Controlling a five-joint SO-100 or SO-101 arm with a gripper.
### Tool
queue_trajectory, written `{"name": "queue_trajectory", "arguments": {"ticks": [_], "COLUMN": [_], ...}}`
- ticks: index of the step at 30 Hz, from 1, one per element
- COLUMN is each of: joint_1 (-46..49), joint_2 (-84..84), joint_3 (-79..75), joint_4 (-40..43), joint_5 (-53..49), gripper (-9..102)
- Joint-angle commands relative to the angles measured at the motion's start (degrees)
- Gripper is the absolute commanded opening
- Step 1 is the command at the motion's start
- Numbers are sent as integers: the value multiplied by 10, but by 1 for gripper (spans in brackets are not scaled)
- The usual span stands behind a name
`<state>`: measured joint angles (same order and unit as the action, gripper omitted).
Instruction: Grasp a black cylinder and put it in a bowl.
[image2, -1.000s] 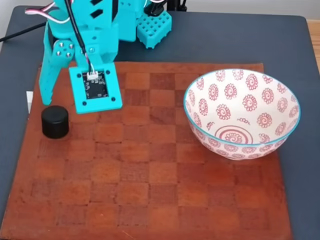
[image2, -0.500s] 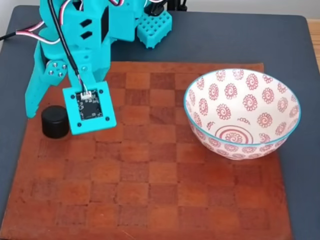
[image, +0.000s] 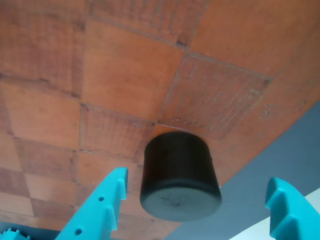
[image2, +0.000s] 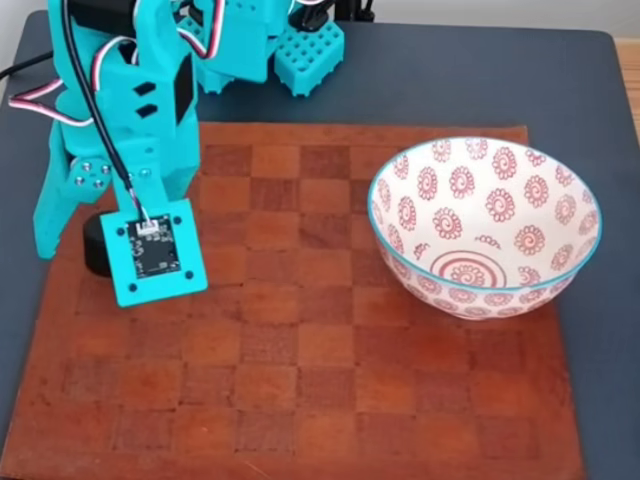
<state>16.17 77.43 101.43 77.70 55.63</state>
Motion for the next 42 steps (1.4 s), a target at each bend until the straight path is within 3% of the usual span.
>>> {"name": "queue_trajectory", "arguments": {"ticks": [1,8,17,42], "joint_1": [8,11,11,25], "joint_2": [3,3,2,2], "joint_3": [-20,-12,11,8], "joint_4": [4,4,-4,-20], "joint_5": [-4,0,6,7], "gripper": [34,34,24,24]}}
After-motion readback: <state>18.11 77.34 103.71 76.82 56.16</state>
